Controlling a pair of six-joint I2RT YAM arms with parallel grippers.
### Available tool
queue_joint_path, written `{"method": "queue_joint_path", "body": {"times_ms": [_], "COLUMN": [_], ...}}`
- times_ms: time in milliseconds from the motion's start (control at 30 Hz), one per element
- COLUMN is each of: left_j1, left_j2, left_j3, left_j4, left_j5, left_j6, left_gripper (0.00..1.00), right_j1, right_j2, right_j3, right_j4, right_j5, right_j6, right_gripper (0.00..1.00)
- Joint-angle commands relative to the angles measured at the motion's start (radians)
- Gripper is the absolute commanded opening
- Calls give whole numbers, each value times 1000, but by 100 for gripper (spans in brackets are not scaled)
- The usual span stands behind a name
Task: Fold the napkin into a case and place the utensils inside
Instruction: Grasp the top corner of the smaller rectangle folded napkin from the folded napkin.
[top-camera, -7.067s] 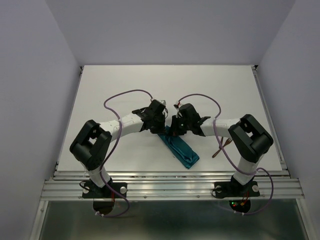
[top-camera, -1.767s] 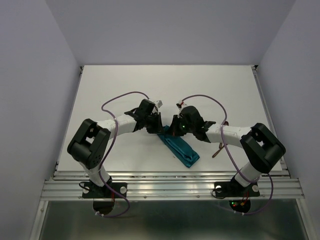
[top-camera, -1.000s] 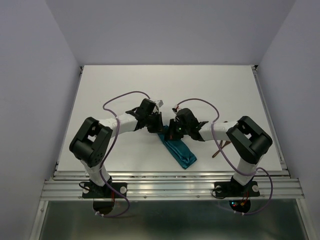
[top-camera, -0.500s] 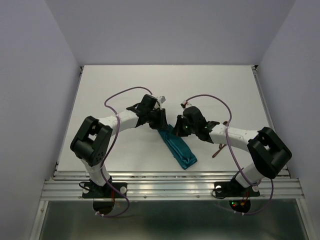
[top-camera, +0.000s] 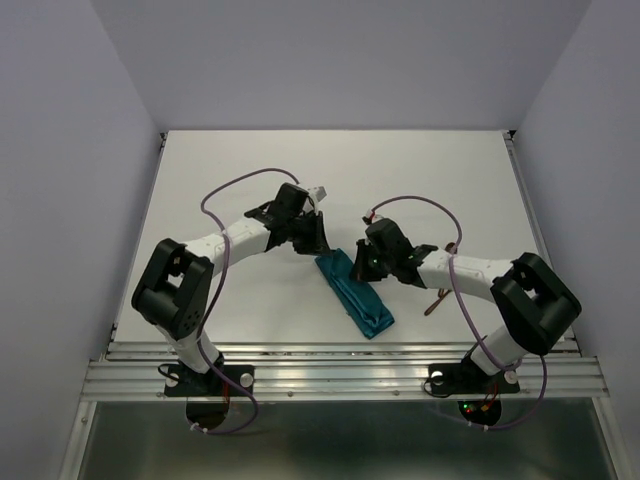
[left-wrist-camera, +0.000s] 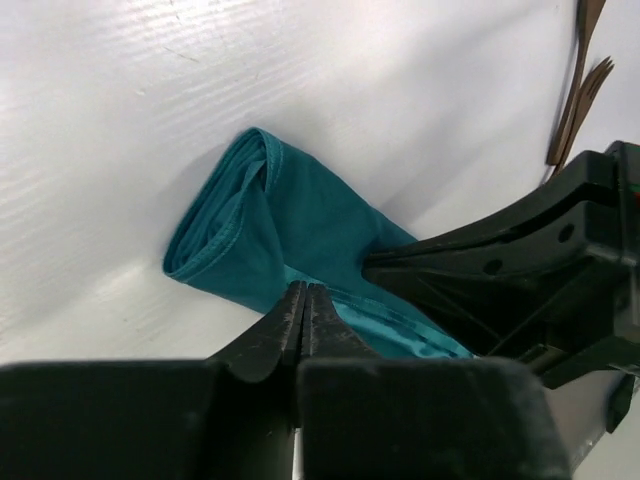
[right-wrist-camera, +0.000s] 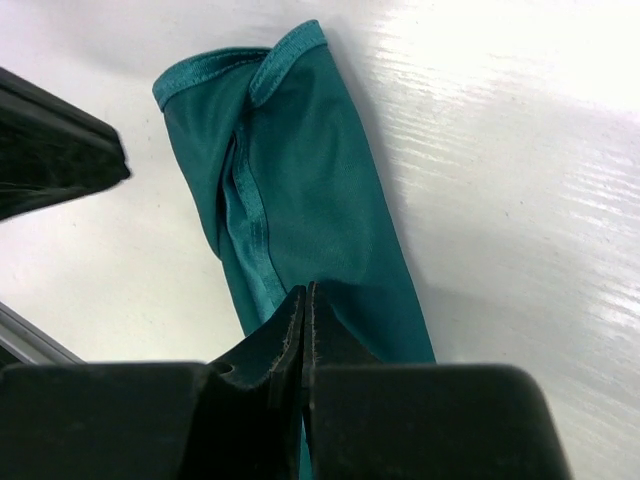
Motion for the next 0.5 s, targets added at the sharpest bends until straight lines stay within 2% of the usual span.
{"method": "queue_joint_path", "body": {"times_ms": [0, 333, 467], "left_j1": [38, 41, 33], "left_j2": [-70, -50, -49], "left_j3": [0, -33, -23], "left_j4": [2, 16, -22], "left_j5": [15, 54, 28], "left_j6": [0, 11, 45], "left_gripper": [2, 0, 0], "right_j1": [9, 9, 9], "right_j2": [42, 172, 229], "right_j3": [61, 161, 175], "right_j4": [42, 128, 176], "right_j5": [-11, -63, -105], "right_j6": [-6, 13, 33], "right_gripper": [1, 1, 1]}}
